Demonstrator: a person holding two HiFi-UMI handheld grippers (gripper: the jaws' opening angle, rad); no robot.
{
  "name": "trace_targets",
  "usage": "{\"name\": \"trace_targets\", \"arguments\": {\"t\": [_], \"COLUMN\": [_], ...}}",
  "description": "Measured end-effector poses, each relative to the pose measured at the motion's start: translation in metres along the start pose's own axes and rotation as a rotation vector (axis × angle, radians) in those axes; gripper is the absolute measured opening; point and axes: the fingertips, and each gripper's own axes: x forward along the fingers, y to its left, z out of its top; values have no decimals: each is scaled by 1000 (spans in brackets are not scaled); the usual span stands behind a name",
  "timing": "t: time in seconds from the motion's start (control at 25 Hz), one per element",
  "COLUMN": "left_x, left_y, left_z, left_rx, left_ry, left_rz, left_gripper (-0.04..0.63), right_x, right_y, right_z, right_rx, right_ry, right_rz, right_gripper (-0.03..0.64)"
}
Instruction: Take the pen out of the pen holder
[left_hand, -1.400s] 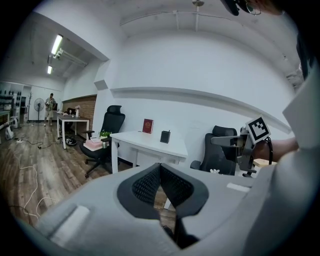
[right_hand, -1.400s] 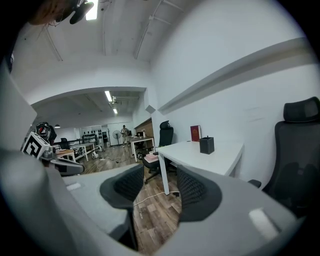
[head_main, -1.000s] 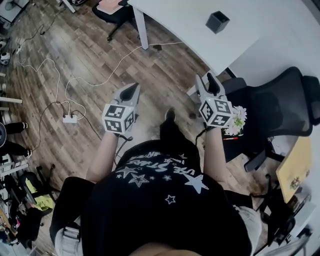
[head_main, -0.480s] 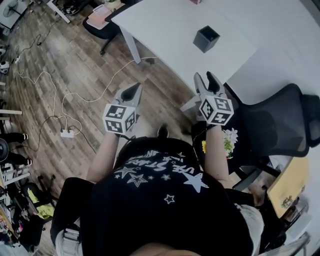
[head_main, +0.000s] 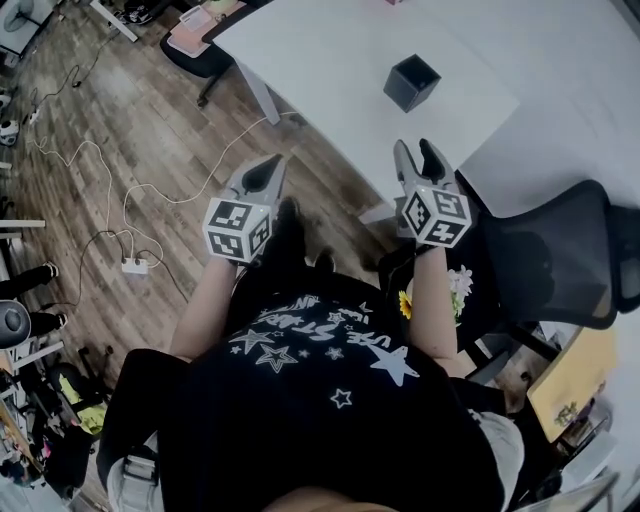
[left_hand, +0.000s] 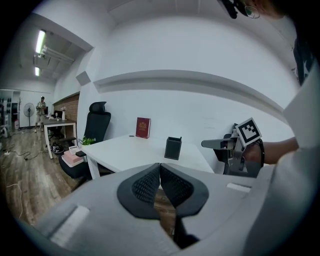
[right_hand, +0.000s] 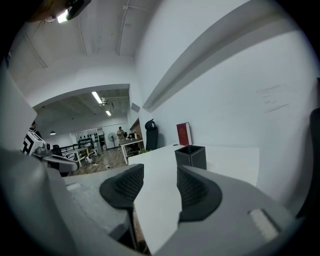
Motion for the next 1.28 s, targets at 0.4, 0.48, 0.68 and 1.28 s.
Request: {"name": "trace_targets", "arguments": {"t": [0.4,0.48,0.68,1.28], "left_x": [93,118,173,271], "left_y": [15,23,35,56], "left_z": [20,30,52,76], "left_rx": [27,36,91,105], "left_ry": [27,32,47,99], "left_rz": [-148,-175,-267,-444], "left_gripper": [11,11,11,11], "right_x": [46,62,88,137], "right_y": [-40,-51,-73,-99], "right_z": [12,16,20,21], "right_rx": [22,25,46,64], "right_ry": [5,8,24,99], "right_rz": [-111,-139,-221,-360], "right_gripper": [212,212,210,143]}}
